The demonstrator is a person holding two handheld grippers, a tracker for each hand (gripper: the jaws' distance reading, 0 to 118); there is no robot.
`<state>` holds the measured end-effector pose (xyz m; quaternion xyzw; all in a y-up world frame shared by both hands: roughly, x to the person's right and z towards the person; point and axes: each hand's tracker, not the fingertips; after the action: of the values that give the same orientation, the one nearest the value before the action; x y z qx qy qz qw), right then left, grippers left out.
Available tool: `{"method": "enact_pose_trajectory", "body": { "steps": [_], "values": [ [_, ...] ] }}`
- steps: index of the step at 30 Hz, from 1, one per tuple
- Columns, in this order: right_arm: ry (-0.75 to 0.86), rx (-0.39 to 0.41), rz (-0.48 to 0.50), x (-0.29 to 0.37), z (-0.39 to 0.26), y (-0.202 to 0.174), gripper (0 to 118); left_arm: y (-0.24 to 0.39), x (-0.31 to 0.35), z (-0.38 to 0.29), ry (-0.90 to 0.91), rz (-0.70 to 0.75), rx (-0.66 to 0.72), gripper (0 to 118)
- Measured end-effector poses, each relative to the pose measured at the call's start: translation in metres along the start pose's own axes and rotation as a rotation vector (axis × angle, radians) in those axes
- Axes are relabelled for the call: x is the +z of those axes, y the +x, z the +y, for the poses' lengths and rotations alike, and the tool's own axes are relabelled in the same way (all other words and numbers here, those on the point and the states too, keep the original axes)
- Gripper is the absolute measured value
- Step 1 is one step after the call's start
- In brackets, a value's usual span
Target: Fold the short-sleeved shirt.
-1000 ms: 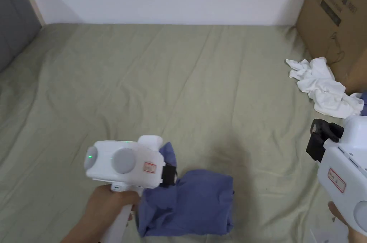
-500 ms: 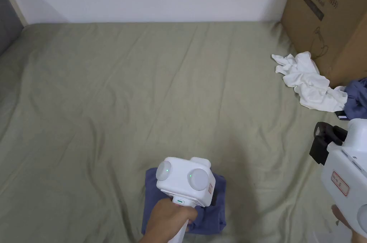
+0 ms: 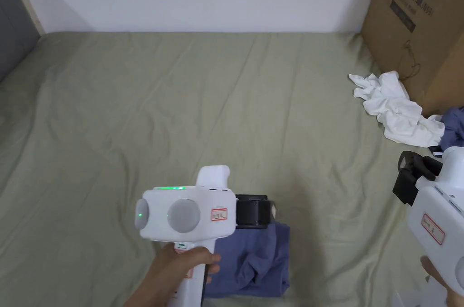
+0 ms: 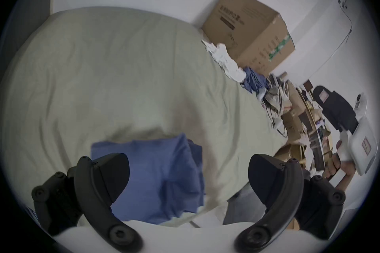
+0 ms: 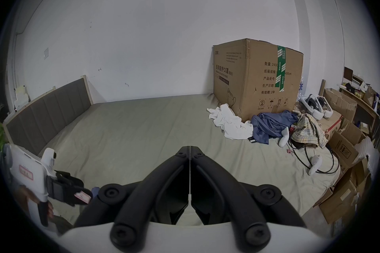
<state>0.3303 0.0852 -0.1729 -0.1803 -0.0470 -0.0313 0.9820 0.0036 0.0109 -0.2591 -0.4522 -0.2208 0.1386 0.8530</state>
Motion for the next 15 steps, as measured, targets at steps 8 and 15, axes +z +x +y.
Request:
{"method": "enact_pose_trajectory", "body": {
  "steps": [8, 15],
  "values": [
    [-0.004, 0.007, 0.005, 0.003, 0.000, -0.003, 3, -0.035, -0.010, -0.020, 0.103, 0.171, -0.027, 66],
    [-0.009, 0.004, -0.004, 0.002, -0.001, 0.005, 3, -0.030, -0.048, -0.057, 0.049, 0.132, -0.087, 6]
  ]
}}
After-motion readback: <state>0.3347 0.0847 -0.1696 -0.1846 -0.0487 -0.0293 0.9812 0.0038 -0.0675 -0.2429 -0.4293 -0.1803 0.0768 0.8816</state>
